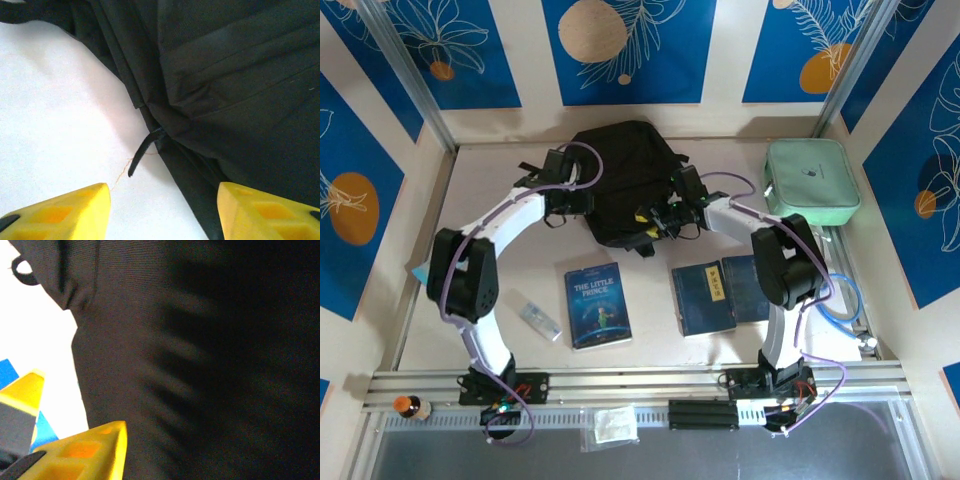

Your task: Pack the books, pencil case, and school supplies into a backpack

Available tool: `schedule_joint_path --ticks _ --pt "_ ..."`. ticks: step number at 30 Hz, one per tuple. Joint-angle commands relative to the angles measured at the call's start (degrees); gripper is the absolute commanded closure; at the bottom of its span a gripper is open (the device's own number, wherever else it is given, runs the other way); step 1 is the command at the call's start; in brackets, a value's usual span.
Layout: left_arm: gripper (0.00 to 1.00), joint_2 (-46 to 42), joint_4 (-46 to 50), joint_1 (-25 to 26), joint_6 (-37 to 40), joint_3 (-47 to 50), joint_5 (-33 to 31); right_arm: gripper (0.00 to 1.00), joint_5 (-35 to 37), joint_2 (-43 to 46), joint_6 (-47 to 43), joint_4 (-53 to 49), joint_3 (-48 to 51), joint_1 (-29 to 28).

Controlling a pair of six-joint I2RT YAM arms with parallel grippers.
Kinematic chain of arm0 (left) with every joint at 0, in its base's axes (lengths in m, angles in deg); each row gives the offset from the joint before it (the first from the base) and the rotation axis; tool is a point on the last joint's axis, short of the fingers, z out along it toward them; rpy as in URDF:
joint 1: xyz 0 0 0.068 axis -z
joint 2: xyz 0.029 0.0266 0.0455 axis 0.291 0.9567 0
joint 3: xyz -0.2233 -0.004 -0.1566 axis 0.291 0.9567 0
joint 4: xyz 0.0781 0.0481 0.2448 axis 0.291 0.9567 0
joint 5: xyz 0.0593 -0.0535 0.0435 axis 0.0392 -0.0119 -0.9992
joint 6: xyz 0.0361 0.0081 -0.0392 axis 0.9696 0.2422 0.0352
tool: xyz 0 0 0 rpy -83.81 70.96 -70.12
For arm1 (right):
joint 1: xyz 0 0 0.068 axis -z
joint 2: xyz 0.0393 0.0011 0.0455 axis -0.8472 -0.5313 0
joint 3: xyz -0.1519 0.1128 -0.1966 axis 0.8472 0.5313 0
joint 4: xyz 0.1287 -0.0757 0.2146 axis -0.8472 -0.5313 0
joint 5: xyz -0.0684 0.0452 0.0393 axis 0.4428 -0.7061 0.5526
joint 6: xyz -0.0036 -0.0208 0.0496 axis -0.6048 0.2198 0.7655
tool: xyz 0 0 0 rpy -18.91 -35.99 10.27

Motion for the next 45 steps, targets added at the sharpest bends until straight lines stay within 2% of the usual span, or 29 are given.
schedule_joint_path --ticks 1,4,6,9,12,17,24,35,40,45 --pt "0.36 -4.05 1.65 -0.50 -2.43 1.15 1.07 0.45 -1.22 1.22 -7.87 -5.33 -3.02 0.03" --pt "0.28 -5.60 1.17 -0.50 -3.35 1.06 5.37 0.34 3.63 6.82 -14.28 -10.18 -0.65 0.55" --pt "0.18 -6.28 -0.12 -0.49 -3.69 1.30 9.65 0.30 9.40 12.11 -18.24 -13.81 2.45 0.82" --pt "0.09 -6.77 -3.28 0.34 -5.70 2.30 15.47 0.26 18.13 18.86 -21.59 -18.88 7.85 1.30" --pt "0.04 -6.87 -5.32 2.07 -7.36 2.82 18.23 0.25 22.96 23.36 -22.61 -21.78 13.52 1.86" --pt "0.00 -6.91 -6.62 6.22 -9.44 3.07 18.41 0.25 21.59 26.11 -21.32 -21.75 21.04 2.23" --pt "0.00 -5.39 -10.02 11.21 -13.77 3.85 20.26 0.25 16.87 23.37 -16.48 -14.29 27.00 2.88" --pt "0.01 -4.84 -9.42 20.37 -17.63 4.39 15.20 0.30 19.63 12.64 -6.32 -6.27 25.10 6.91" --pt "0.04 -3.52 -8.07 25.63 -19.28 3.57 10.71 0.35 14.75 12.25 -9.23 -4.03 22.39 9.44" --pt "0.10 -0.24 -4.40 30.83 -22.85 1.27 5.21 0.35 14.78 21.48 -17.63 -6.74 23.53 10.97"
